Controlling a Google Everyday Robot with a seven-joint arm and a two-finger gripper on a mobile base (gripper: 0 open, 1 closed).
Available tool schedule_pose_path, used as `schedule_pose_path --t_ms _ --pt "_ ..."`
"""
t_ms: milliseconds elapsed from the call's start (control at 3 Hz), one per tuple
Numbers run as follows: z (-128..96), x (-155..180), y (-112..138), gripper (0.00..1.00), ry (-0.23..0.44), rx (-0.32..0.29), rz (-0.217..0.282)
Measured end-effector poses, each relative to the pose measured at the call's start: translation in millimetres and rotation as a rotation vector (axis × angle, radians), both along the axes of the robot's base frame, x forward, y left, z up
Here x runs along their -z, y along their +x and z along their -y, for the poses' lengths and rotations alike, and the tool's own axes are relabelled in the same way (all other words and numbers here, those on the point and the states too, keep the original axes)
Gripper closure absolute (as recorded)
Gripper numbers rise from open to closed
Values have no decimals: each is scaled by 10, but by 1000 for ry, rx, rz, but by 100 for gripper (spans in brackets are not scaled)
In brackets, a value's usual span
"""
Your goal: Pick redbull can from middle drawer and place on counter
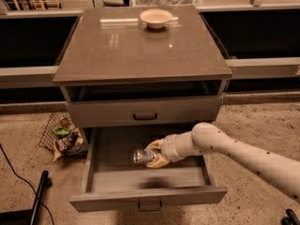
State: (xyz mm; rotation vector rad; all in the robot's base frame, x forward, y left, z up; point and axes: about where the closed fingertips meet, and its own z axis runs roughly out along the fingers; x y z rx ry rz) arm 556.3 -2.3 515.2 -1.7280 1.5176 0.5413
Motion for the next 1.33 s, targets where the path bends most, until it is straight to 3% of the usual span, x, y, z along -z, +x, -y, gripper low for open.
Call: schedule_pose_path --t_ms 333,1000,1333 --pt "-26 -492 -280 100 -42 -153 82" --pt "-30 -593 -336 100 -56 -187 96" --pt "41 -978 -326 100 -100 -196 127"
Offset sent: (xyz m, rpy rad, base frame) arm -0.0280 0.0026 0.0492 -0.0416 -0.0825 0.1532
